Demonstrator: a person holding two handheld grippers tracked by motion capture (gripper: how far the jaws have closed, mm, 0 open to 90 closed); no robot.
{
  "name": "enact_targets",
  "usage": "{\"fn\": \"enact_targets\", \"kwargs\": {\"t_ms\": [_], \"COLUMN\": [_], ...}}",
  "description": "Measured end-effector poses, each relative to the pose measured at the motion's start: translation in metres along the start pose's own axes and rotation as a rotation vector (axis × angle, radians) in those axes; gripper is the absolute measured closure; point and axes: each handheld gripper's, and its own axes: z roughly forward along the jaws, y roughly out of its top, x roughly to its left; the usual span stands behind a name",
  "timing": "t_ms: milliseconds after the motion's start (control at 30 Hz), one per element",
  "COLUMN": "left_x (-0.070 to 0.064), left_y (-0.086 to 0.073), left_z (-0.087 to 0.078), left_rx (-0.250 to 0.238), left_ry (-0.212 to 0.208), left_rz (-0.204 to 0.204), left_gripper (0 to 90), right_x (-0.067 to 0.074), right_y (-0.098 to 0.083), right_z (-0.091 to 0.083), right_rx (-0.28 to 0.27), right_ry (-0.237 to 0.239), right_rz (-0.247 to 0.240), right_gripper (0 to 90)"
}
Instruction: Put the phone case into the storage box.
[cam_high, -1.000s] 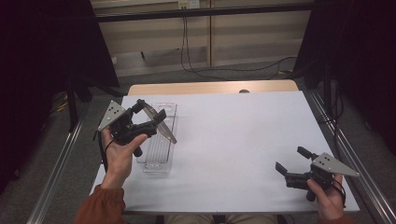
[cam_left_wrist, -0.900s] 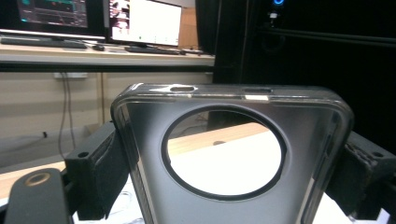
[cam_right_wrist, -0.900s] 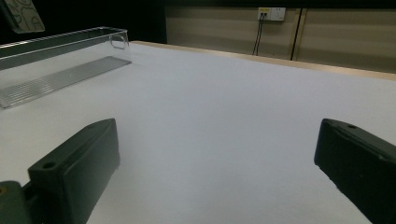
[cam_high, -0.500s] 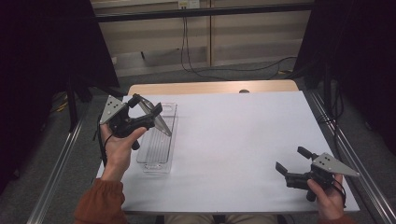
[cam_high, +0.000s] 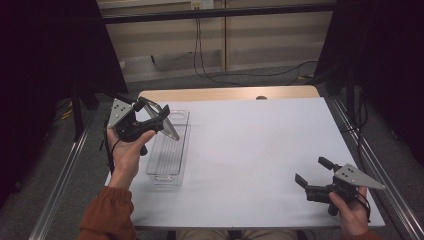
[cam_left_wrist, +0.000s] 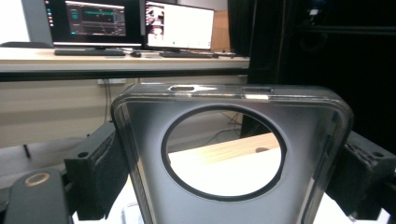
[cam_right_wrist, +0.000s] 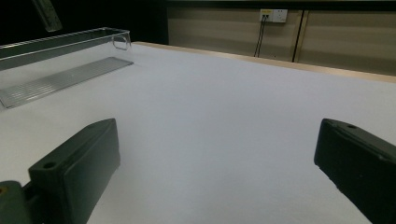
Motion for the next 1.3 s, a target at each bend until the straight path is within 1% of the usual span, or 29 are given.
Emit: {"fn": "enact_targets", "kwargs": {"t_ms": [67, 133, 167, 200, 267, 300, 333, 500, 633, 667, 767, 800, 867, 900, 967, 1033, 1133, 1200, 1233, 1267, 1300], "left_x": [0.002, 0.003, 0.003, 0.003, 0.004, 0.004, 0.004, 0.005, 0.005, 0.006, 0.005, 0.004, 0.001, 0.000, -0.001, -0.001, 0.000, -0.001, -0.001, -0.001, -0.001], "left_y": [-0.001, -0.003, -0.004, -0.005, -0.005, -0.005, -0.005, -0.004, -0.004, -0.004, -0.006, -0.006, -0.006, -0.006, -0.005, -0.005, -0.007, -0.007, -0.007, -0.008, -0.008], "left_z": [0.003, 0.006, 0.007, 0.009, 0.010, 0.012, 0.013, 0.019, 0.024, 0.025, 0.029, 0.030, 0.030, 0.031, 0.033, 0.035, 0.040, 0.043, 0.044, 0.045, 0.047], "left_rx": [0.000, 0.005, 0.016, 0.011, 0.017, 0.009, 0.007, 0.013, 0.015, 0.016, 0.021, 0.017, 0.023, 0.013, 0.020, 0.028, 0.028, 0.026, 0.030, 0.034, 0.032], "left_ry": [0.011, 0.024, 0.023, 0.020, 0.028, 0.024, 0.035, 0.037, 0.042, 0.042, 0.047, 0.046, 0.044, 0.046, 0.034, 0.044, 0.059, 0.060, 0.064, 0.068, 0.068], "left_rz": [-0.002, 0.011, 0.010, 0.005, 0.012, 0.008, 0.006, 0.024, 0.023, 0.028, 0.032, 0.028, 0.043, 0.037, 0.045, 0.061, 0.042, 0.050, 0.062, 0.063, 0.054], "left_gripper": [12.4, 12.4, 12.4, 12.4, 12.4, 12.4, 12.4, 12.4, 12.4, 12.4, 12.4, 12.4, 12.3, 12.3, 12.3, 12.3, 12.3, 12.3, 12.3, 12.3, 12.3], "right_x": [0.000, 0.000, 0.000, 0.000, 0.000, 0.000, 0.000, 0.000, 0.000, 0.000, -0.001, 0.000, 0.000, 0.001, 0.001, 0.002, 0.001, 0.001, 0.001, 0.001, 0.001], "right_y": [0.000, 0.000, 0.000, 0.000, 0.000, 0.000, 0.000, -0.001, -0.001, -0.001, -0.001, -0.001, -0.001, -0.001, -0.001, -0.001, -0.001, -0.001, -0.001, -0.001, -0.001], "right_z": [0.000, -0.001, -0.001, -0.001, -0.001, -0.001, -0.001, 0.000, 0.000, 0.000, 0.000, 0.000, 0.000, 0.001, 0.001, 0.001, 0.000, 0.000, 0.000, 0.001, 0.001], "right_rx": [-0.009, -0.018, -0.019, -0.017, -0.012, -0.012, -0.012, -0.009, -0.003, -0.004, -0.006, -0.007, -0.004, -0.005, -0.004, -0.003, -0.005, -0.004, -0.004, -0.006, -0.003], "right_ry": [0.002, 0.005, 0.008, 0.007, 0.009, 0.009, 0.009, 0.015, 0.015, 0.016, 0.012, 0.012, 0.011, 0.018, 0.023, 0.020, 0.017, 0.016, 0.017, 0.018, 0.019], "right_rz": [-0.007, -0.012, -0.014, -0.014, -0.008, -0.008, -0.008, -0.004, -0.012, -0.012, -0.012, -0.010, -0.012, -0.017, -0.024, -0.023, -0.016, -0.019, -0.019, -0.022, -0.020], "right_gripper": [0.0, 0.0, 0.0, 0.0, 0.0, 0.0, 0.0, 0.0, 0.0, 0.0, 0.0, 0.0, 0.0, 0.0, 0.0, 0.0, 0.0, 0.0, 0.0, 0.0, 0.0]}}
